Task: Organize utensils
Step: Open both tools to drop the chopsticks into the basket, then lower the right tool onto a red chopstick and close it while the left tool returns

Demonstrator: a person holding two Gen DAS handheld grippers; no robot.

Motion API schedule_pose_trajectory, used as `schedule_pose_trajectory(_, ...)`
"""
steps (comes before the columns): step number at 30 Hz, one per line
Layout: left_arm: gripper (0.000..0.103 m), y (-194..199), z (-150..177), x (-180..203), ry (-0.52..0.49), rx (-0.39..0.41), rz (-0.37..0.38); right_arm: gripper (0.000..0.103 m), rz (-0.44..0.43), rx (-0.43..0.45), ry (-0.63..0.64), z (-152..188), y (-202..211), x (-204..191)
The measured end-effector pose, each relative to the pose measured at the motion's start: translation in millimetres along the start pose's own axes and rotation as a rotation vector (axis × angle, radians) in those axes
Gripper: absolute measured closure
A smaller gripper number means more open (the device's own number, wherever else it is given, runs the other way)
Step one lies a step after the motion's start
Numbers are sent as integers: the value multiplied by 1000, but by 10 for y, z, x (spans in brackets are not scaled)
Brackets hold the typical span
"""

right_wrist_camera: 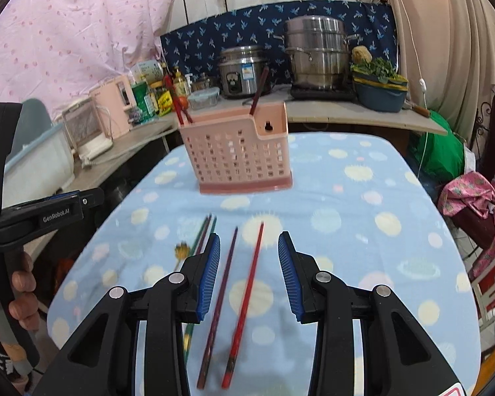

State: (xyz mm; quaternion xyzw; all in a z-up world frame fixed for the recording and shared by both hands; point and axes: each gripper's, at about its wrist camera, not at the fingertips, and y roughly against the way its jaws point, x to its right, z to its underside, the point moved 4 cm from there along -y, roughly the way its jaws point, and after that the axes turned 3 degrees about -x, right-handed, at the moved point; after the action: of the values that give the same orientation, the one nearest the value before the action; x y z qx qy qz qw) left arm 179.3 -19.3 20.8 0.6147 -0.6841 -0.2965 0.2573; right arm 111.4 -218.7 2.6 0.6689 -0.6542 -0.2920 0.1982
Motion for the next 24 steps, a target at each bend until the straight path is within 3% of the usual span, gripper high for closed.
schedule_pose_trajectory(12,65,-150,812,-37,-18,-111,-12,67,12,-134,7,775,-128,-53)
schedule_pose_trajectory(24,61,-191,1101,-68,-11,-152,0,69,9,-182,17,1031,-270,-145)
